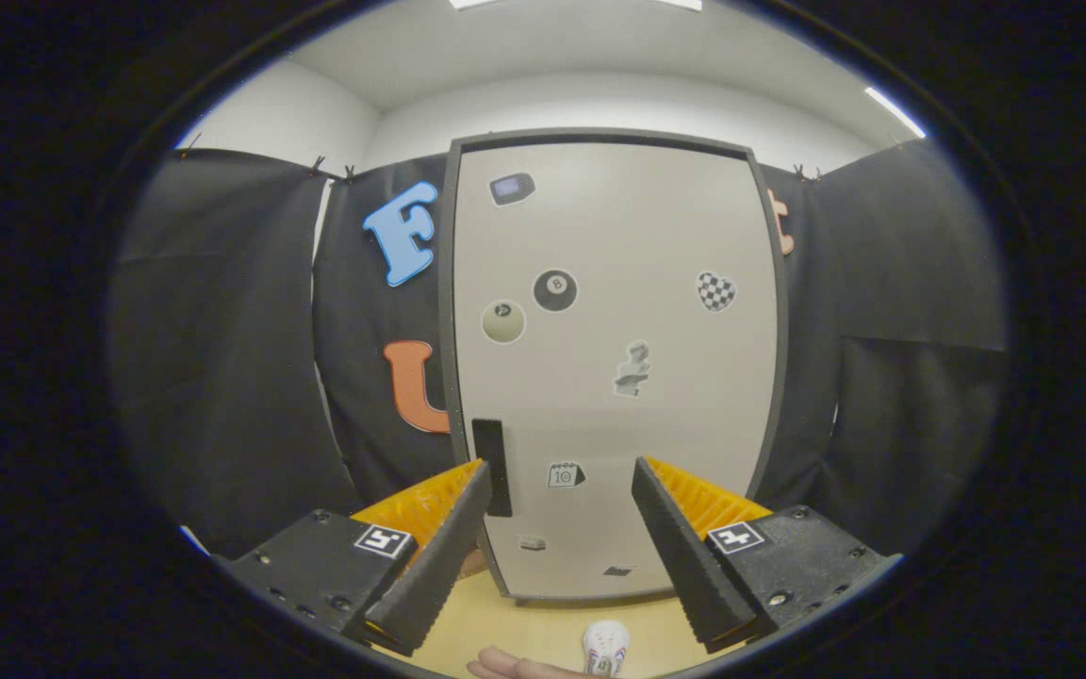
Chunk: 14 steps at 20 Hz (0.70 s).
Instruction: Open the shoe cabinet door, grab the shoes and put them into the shoe cabinet, then close the shoe cabinet door.
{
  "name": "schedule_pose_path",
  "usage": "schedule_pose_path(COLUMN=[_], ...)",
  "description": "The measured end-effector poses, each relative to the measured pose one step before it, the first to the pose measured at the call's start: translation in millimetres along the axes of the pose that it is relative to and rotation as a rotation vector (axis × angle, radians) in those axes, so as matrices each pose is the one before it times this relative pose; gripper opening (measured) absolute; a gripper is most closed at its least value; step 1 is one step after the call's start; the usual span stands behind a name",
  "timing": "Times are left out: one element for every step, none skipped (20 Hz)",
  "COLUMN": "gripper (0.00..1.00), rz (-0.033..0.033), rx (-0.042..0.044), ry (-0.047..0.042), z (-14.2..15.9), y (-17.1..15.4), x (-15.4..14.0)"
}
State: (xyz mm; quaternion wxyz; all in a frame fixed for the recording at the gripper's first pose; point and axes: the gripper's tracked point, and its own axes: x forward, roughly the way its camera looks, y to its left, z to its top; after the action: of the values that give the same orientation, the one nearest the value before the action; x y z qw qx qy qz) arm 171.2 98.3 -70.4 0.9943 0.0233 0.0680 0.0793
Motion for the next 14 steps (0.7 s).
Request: schedule_pose_path(gripper=[0.99, 0.99, 0.99, 0.99, 0.99, 0.99, 0.99, 0.99, 0.99, 0.99, 0.96, 0.93, 0.89, 0.85], rz=[0.01347, 0.01551, 0.01415, 0.01087, 0.01278, 0.00797, 0.00193, 0.00145, -0.00236, -0.00790, -0.00667, -0.00752, -0.01521, -0.01068], rx=[0.00234, 0.00209, 0.00206, 0.00155, -0.00165, -0.00616, -0.00812, -0.00524, -0.00713, -0.00886, -0.00183, 0.00089, 0.00337, 0.00048], ry=[0.01551, 0.01099, 0.00718, 0.00415, 0.00222, 0.00013, 0.00470, -0.00160, 0.00375, 0.00785, 0.00357, 0.00648, 0.00780, 0.00785], z=[-4.80, -2.88, -3.64, -2.30, -3.48, -1.77, -3.52, -1.78, -2.08, -2.94, -2.07, -1.90, -2.59, -2.01], y=[6.26, 6.43, 6.06, 5.47, 5.89, 5.09, 3.32, 3.29, 2.20, 0.41, 0.64, 0.21, -2.29, -1.04], x=[11.46, 11.38, 11.49, 10.00, 9.38, 10.69, 9.15, 9.23, 9.81, 9.18, 8.56, 8.77, 6.96, 6.40])
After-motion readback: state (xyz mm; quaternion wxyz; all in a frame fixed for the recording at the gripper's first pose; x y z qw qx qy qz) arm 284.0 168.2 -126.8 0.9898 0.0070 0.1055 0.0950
